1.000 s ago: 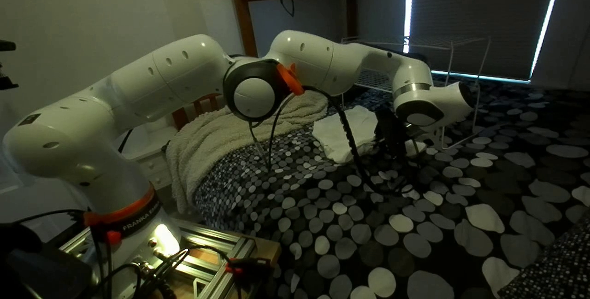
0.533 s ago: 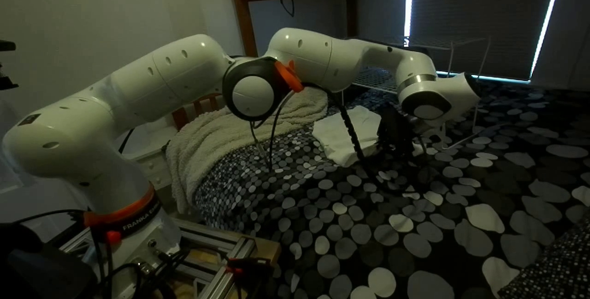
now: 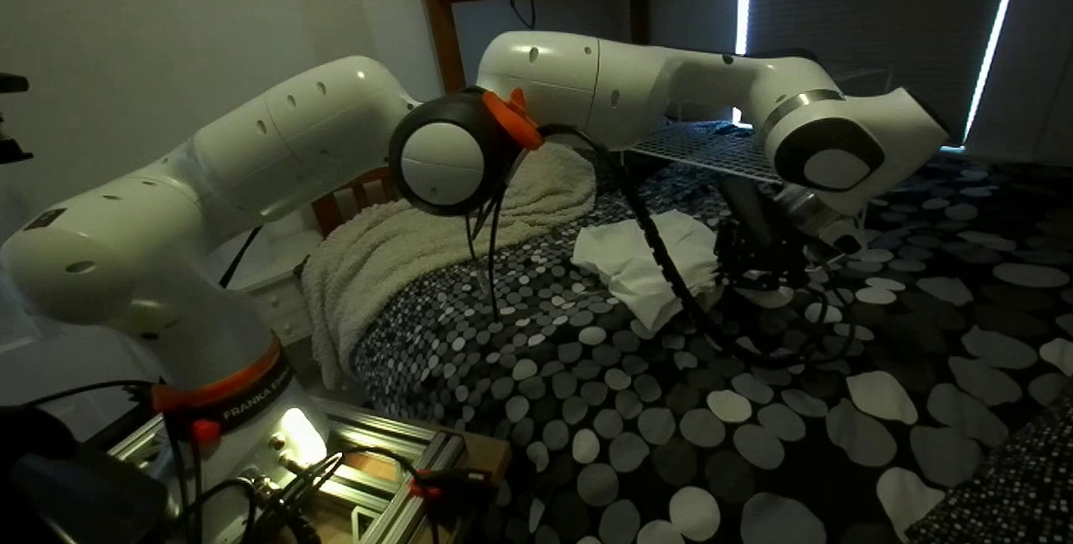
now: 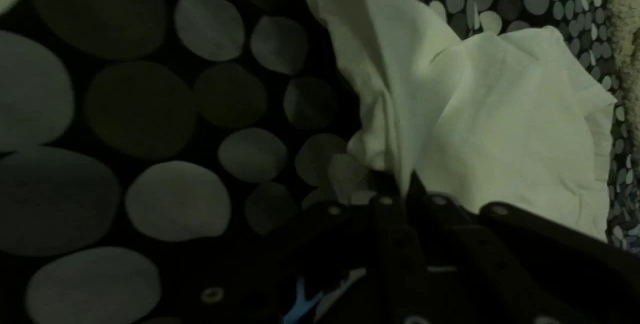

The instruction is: Pull the white towel to the right of the bed, fold the white towel in half from right to left

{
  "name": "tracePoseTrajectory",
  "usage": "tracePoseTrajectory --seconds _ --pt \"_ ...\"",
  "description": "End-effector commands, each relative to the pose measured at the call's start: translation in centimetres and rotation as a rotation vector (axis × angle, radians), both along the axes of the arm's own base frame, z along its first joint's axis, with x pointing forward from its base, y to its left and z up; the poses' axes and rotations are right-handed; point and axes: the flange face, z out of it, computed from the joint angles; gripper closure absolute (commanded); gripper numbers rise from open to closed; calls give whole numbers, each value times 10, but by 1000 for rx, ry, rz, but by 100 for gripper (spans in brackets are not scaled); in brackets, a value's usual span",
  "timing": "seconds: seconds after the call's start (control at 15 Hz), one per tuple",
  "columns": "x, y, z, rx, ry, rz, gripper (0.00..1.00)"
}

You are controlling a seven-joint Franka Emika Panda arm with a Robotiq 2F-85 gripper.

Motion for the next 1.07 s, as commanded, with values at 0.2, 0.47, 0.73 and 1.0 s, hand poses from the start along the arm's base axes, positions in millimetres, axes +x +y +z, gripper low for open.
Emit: tracePoseTrajectory --seconds 0.2,0.47,0.73,1.0 --pt "-76 -46 25 -106 80 -41 99" --pt "-99 -65 46 -184 77 -68 99" --pt "-60 -52 61 -214 52 4 99" --pt "-10 -30 75 -254 29 91 99"
